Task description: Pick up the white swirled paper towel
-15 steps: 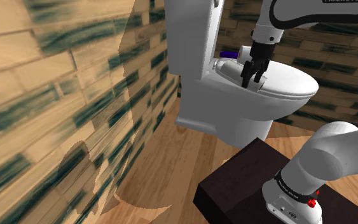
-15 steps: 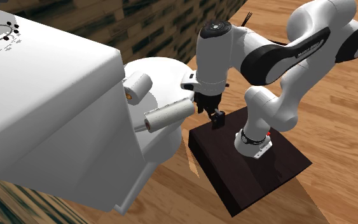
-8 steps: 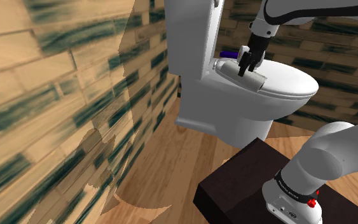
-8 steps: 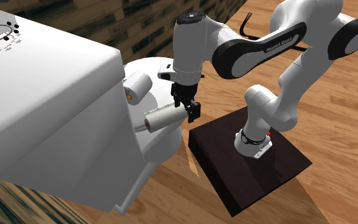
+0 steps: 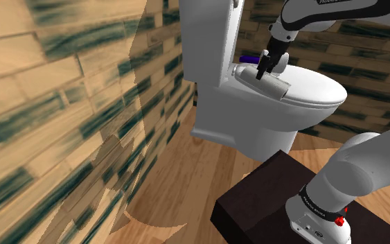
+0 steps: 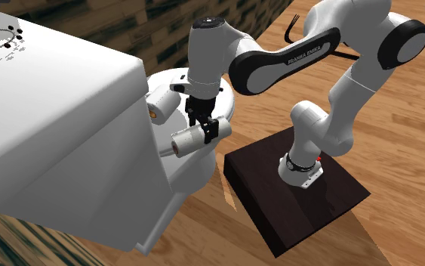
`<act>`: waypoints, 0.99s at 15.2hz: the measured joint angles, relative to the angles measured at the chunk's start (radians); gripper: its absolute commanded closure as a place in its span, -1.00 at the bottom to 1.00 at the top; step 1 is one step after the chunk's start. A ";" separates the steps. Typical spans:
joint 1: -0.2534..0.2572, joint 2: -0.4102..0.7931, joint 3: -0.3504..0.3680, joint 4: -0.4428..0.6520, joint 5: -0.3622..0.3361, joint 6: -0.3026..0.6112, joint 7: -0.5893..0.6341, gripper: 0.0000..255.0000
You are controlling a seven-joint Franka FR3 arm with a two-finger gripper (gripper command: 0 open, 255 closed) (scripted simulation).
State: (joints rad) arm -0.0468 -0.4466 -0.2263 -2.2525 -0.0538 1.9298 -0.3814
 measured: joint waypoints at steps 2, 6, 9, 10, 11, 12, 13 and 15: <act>0.000 0.002 -0.002 -0.023 -0.001 0.026 -0.002 -1.00; -0.001 0.004 -0.003 -0.053 -0.001 0.059 -0.001 1.00; -0.001 0.003 -0.003 -0.055 -0.001 0.062 -0.001 1.00; -0.001 0.004 -0.003 -0.055 -0.001 0.062 -0.002 1.00; -0.001 0.004 -0.003 -0.055 -0.001 0.063 -0.002 1.00; -0.001 0.004 -0.003 -0.055 -0.001 0.063 -0.002 1.00; -0.001 0.004 -0.004 -0.055 -0.001 0.063 -0.002 1.00; -0.001 0.004 -0.003 -0.055 -0.001 0.063 -0.002 1.00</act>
State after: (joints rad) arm -0.0475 -0.4423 -0.2297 -2.3071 -0.0547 1.9928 -0.3832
